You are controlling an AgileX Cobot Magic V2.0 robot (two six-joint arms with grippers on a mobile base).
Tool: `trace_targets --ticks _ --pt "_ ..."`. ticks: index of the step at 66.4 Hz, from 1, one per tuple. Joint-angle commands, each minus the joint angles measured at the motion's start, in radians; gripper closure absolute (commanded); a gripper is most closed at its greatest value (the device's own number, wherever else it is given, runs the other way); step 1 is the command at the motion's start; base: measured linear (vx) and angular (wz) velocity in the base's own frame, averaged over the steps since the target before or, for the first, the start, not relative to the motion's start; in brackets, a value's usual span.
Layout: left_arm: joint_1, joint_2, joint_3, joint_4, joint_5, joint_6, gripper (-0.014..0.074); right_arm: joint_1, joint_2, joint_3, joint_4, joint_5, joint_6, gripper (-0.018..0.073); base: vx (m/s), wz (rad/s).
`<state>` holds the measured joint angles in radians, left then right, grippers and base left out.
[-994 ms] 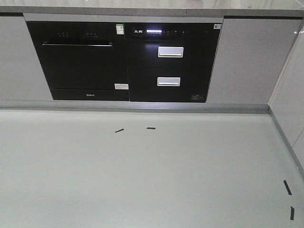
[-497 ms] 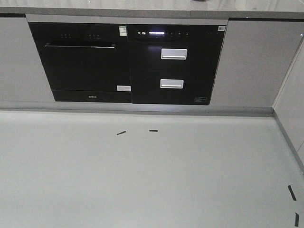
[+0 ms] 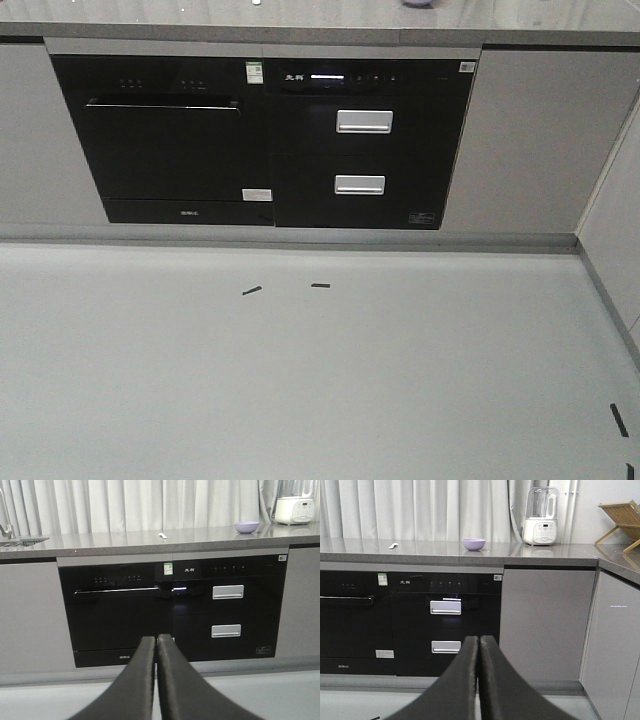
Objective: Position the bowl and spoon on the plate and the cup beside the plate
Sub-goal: 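Drive the base toward the counter with the lavender bowl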
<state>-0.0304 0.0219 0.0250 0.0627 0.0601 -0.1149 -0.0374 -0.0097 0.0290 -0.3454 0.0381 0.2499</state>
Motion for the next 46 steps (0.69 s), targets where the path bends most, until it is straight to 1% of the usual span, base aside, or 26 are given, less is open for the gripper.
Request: trace_targets --ticks 1,46 --pt "0.0 0.01 0.03 -0.007 -0.068 -0.011 0.0602 -0.005 -0.011 0.014 -0.007 -0.07 -0.003 0.0561 0.12 -0.07" --pt "0.0 0.01 0.03 -0.007 -0.068 -0.011 0.0602 -0.005 -0.011 0.014 -0.007 -0.07 -0.003 0.0561 0.15 -0.04"
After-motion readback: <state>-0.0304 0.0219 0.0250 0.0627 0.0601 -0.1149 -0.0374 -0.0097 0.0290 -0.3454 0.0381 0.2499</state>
